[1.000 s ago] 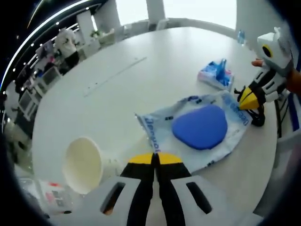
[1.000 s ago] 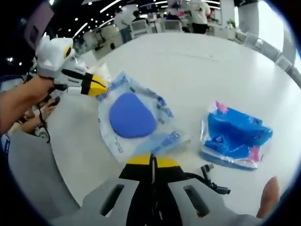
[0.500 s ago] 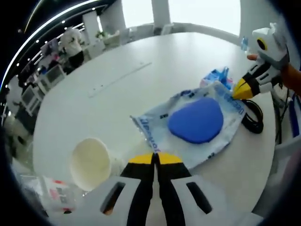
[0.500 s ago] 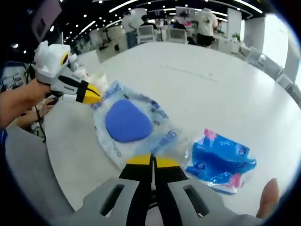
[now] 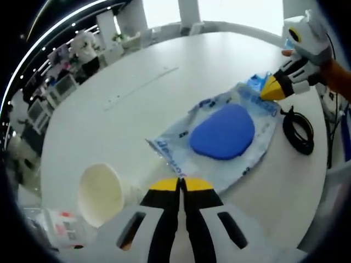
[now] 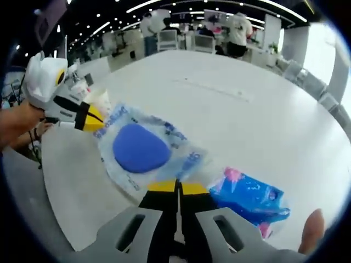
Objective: Arrange the tabletop items into an orderly group along one side of the table until the central work area is clear of visible clutter.
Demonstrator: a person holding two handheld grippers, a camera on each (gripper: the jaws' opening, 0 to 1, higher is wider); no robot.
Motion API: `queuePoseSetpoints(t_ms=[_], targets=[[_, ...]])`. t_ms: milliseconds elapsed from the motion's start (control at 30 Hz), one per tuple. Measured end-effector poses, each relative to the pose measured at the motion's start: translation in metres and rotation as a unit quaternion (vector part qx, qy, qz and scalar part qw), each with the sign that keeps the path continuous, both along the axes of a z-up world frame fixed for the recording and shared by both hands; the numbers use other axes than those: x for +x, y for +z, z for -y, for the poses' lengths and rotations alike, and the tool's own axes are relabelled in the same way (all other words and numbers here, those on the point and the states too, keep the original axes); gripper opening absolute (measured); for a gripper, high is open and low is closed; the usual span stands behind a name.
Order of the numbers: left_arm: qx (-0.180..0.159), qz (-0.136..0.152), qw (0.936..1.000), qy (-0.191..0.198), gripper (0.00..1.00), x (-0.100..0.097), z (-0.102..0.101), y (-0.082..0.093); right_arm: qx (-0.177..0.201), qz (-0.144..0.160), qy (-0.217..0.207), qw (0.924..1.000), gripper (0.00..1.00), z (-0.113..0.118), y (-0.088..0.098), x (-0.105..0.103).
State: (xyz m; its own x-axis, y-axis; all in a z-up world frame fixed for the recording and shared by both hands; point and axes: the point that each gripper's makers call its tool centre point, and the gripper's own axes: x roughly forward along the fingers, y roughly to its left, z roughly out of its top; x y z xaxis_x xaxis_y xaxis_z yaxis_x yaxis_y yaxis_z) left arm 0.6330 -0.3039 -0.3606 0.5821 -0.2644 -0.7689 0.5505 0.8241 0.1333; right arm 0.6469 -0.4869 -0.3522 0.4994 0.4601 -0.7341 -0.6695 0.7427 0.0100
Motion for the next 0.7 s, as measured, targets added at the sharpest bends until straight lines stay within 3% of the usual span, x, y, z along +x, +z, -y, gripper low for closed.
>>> queuePoseSetpoints(t_ms=[700], targets=[[0.036,-0.017,0.9992,-0.002,0.00,-0.002,-0.001,-0.021,-0.021,-0.002,0.004,0.9998,0.01,0.002,-0.024,0.006]])
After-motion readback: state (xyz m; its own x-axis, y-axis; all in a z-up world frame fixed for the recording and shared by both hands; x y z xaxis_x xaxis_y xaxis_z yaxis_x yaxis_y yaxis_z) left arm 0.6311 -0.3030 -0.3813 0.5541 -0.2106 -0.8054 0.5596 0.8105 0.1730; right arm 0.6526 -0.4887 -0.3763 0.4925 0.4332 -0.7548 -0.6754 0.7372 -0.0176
